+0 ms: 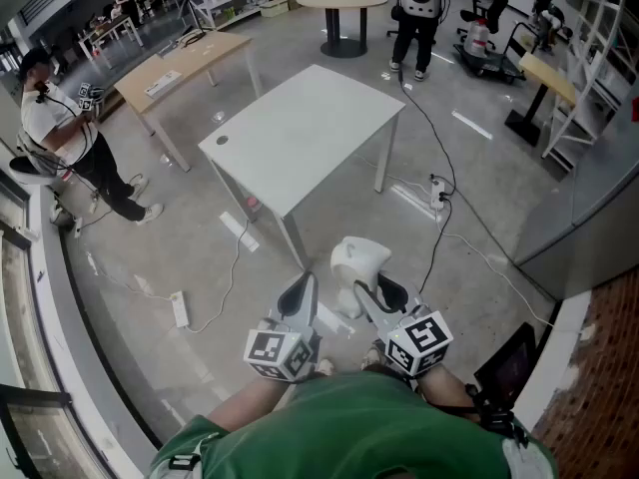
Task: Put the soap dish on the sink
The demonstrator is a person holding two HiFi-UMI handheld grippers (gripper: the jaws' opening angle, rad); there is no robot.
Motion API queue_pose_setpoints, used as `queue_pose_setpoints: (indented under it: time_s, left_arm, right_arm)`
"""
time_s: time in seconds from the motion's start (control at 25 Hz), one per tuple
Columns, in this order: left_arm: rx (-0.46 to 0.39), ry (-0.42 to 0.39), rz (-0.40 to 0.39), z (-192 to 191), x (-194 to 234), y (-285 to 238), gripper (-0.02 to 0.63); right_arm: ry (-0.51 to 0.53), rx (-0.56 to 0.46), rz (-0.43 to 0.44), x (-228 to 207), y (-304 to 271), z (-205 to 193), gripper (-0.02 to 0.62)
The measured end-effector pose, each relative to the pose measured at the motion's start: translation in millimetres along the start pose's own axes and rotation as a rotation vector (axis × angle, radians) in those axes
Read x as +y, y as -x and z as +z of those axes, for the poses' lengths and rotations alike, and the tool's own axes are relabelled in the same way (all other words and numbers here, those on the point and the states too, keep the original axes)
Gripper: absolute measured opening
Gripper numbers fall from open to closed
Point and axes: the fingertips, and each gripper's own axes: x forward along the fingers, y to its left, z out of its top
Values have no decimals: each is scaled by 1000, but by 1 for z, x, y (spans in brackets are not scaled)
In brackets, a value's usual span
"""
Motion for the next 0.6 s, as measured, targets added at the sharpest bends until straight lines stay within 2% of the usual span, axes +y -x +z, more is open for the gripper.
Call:
queue_pose_setpoints:
  time_s: [0.6]
  left_arm:
    - [15, 6, -8, -1, -2, -8, 6]
  right_arm:
    - [-41, -12, -10, -9, 0, 5, 140]
